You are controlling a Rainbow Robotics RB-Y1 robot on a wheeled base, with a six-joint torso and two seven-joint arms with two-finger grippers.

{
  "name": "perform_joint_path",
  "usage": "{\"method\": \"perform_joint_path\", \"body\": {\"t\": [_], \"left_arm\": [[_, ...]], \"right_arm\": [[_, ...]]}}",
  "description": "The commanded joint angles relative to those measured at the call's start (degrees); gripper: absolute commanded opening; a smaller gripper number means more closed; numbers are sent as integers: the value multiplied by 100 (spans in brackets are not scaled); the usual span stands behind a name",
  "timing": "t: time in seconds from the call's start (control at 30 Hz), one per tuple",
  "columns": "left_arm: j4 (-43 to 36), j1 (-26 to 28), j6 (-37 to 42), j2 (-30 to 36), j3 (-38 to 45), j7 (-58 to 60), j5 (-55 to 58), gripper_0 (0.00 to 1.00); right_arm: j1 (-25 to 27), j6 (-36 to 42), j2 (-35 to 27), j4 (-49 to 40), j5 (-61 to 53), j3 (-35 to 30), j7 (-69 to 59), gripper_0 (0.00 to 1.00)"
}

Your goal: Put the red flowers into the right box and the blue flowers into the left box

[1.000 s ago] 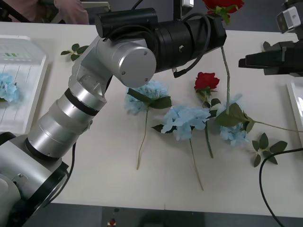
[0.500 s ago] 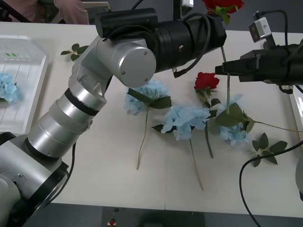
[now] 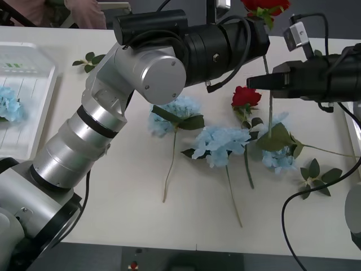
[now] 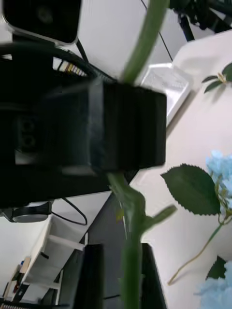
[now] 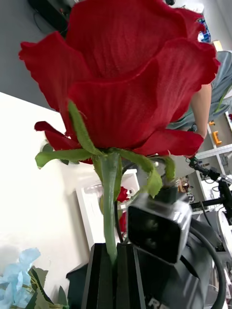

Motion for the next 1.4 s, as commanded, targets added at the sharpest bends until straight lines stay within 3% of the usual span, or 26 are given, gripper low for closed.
{"method": "perform_joint_path", "body": {"t": [0.03,0.23,0.27,0.3,0.33,0.7,0.93,1.13,1.4], "left_arm": [[-94,-180,-96,28,61,164,-46,0],[-94,-180,-96,28,61,164,-46,0],[-94,-180,-96,28,61,164,-46,14],[-94,-180,-96,28,61,164,-46,68],[-94,-180,-96,28,61,164,-46,100],[-94,-180,-96,28,61,164,-46,100],[-94,-180,-96,28,61,164,-46,100],[-348,-57,-324,1065,157,243,173,100],[-1473,857,-289,2454,166,93,1641,100]], "right_arm": [[-99,-108,-8,-158,-160,32,138,0],[-99,-231,-8,-158,-239,76,156,0],[-99,-240,-17,-158,-248,84,165,0],[-99,-249,-17,-158,-248,93,165,0],[-99,-258,-8,-158,-239,93,182,0],[-99,-223,-52,-167,-274,93,226,0],[-55,-196,-474,-167,-292,93,174,0],[103,-407,-1168,-158,-283,84,42,0],[789,-644,-2706,-158,315,-232,-327,0]]}}
